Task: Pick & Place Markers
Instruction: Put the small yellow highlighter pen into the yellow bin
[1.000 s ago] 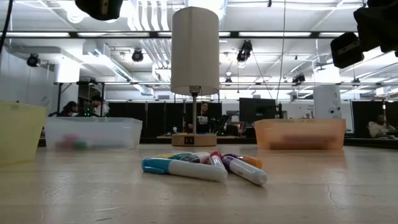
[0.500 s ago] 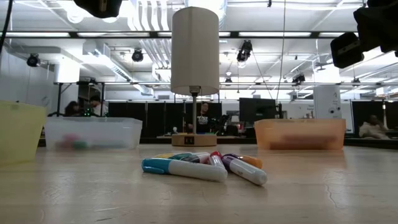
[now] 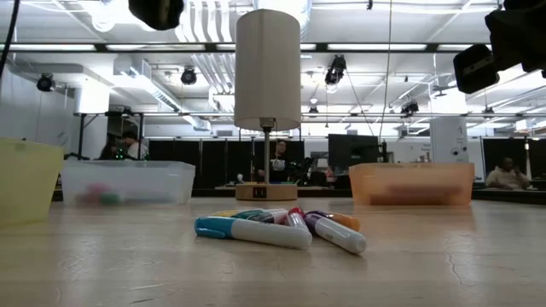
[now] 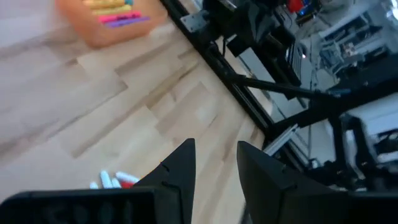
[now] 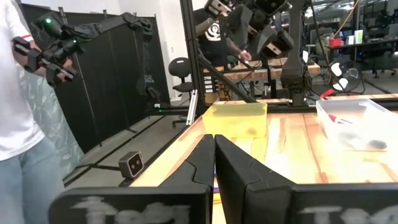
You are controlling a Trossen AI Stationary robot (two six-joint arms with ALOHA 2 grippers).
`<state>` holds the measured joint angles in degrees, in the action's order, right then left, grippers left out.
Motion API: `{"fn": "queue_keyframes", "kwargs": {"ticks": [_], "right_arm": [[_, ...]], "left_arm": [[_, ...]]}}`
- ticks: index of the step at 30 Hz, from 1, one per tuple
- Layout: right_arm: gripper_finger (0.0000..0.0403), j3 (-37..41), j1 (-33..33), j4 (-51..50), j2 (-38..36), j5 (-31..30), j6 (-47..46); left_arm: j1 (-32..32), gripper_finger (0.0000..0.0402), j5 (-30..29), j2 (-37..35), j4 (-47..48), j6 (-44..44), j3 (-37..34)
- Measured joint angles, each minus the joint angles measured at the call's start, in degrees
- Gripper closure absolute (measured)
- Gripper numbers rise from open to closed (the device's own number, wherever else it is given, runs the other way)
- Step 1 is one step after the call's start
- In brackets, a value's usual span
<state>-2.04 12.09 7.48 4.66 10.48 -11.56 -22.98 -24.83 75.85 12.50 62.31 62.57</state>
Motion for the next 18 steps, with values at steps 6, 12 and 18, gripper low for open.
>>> {"fn": "queue_keyframes", "kwargs": {"ticks": [6,12,18], "right_arm": [[0.0394,0.00,-0.01,-0.01,-0.01,0.00,0.01],[0.0394,0.02,-0.01,-0.01,-0.01,0.00,-0.01],[0.0394,0.02,-0.01,-0.01,0.01,0.02,-0.01]], "left_arm": [[-0.09,0.0291,0.79,5.80,-4.66,-3.32,0.00],[-0.07,0.0291,2.43,12.60,-2.40,5.31,-0.02],[-0.07,0.0291,4.59,19.25,-1.80,13.35,-0.02]]}}
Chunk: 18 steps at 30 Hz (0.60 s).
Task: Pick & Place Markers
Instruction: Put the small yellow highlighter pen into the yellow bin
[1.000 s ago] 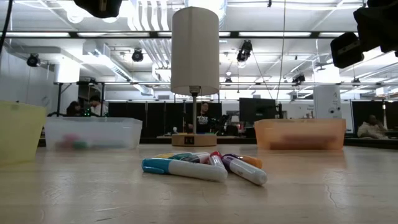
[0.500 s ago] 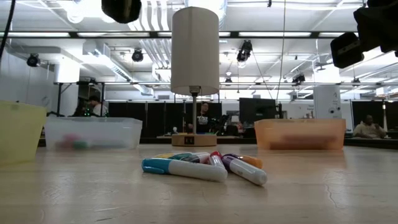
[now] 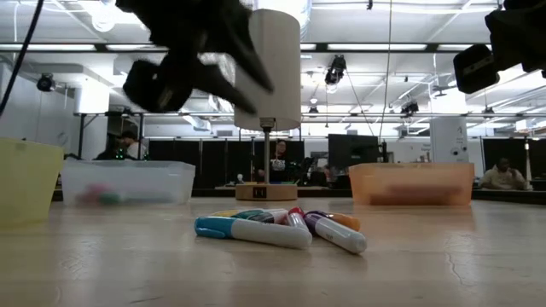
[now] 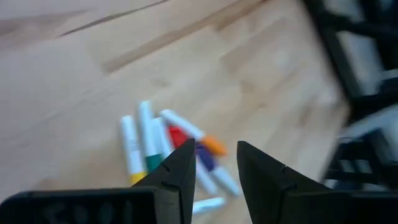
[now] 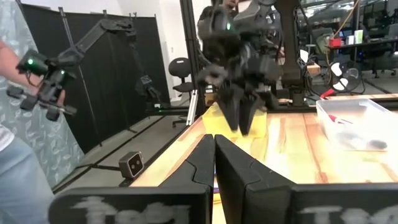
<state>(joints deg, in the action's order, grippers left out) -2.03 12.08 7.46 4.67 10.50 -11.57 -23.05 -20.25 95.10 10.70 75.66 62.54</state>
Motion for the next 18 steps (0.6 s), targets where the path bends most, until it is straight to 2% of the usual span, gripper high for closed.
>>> {"fn": "queue_keyframes", "kwargs": {"ticks": [5,12,18], "right_arm": [[0.0394,-0.01,0.00,0.02,0.00,0.01,0.00],[0.0394,-0.02,0.00,0.02,0.00,-0.01,0.00],[0.0394,-0.02,0.01,0.00,0.01,-0.02,0.00]], "left_arm": [[0.33,0.0291,-0.09,3.15,3.77,4.86,0.02],[0.35,0.0291,4.86,8.24,5.96,6.86,1.05],[0.58,0.0291,6.15,10.73,8.50,5.48,3.68]]}}
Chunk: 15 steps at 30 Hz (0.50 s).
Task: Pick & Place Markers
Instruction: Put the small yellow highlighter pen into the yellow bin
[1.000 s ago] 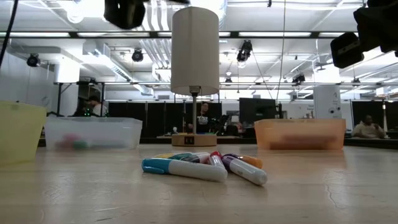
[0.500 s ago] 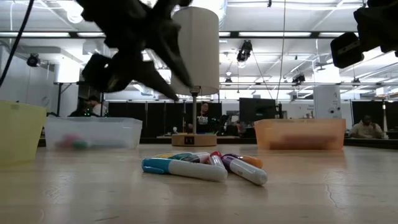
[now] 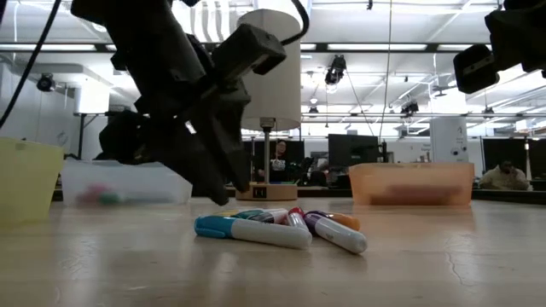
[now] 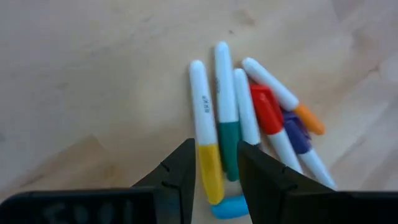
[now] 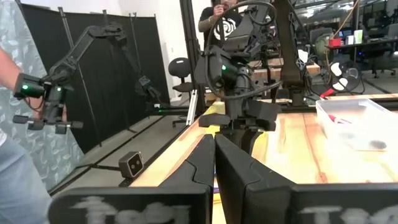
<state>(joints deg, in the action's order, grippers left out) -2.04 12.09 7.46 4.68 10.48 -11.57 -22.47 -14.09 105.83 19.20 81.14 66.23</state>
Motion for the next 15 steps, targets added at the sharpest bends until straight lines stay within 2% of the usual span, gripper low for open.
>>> {"fn": "queue_keyframes", "kwargs": {"ticks": [7,15], "right_arm": [[0.0394,0.00,-0.01,-0.02,0.09,0.00,0.00],[0.0394,0.02,-0.01,-0.04,0.10,-0.02,0.00]], "left_arm": [[0.29,0.0291,-0.24,1.96,5.25,-1.69,1.82],[0.54,0.0291,-1.52,3.08,5.58,-1.55,4.21]]}}
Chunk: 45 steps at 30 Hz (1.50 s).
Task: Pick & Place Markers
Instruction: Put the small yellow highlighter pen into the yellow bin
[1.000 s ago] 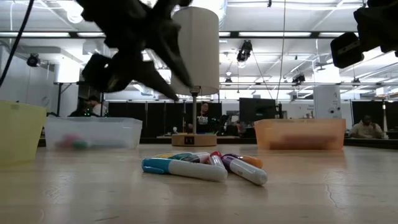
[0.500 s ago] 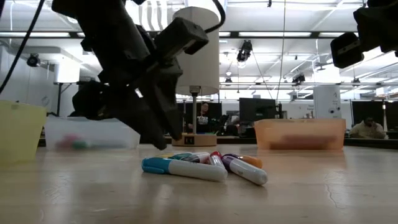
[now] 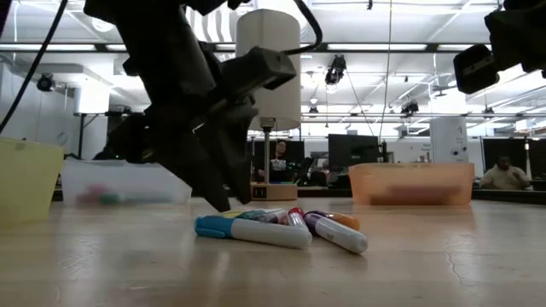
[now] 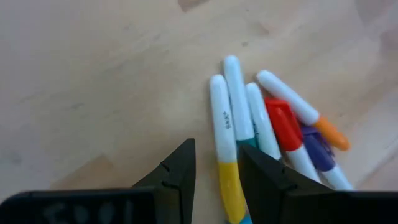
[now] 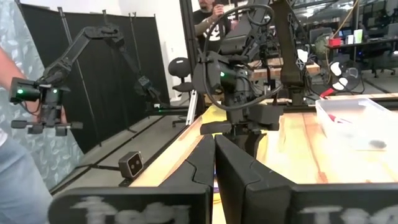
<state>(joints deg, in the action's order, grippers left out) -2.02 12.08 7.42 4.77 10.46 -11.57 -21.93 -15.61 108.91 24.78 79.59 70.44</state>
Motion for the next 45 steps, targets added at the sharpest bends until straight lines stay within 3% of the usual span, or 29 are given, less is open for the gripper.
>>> {"fn": "queue_keyframes", "kwargs": {"ticks": [19,27,31,42,45], "right_arm": [[0.0394,-0.02,0.02,0.00,-0.09,0.02,0.00],[0.0394,-0.02,0.02,0.00,-0.09,0.03,0.00],[0.0394,-0.02,0.02,0.00,-0.09,0.02,0.00],[0.0394,-0.02,0.01,0.02,-0.06,0.02,0.00],[0.0394,-0.01,0.01,-0.01,-0.04,0.02,0.00]], "left_arm": [[0.43,0.0296,0.53,4.22,3.68,1.31,1.85],[1.98,0.0380,4.62,4.12,4.97,0.06,2.28],[2.38,0.0381,4.95,3.47,5.81,-1.49,3.34],[-1.46,0.0381,5.87,-7.84,19.99,-0.88,6.98],[-4.23,0.0381,5.75,-11.80,28.45,2.72,8.27]]}}
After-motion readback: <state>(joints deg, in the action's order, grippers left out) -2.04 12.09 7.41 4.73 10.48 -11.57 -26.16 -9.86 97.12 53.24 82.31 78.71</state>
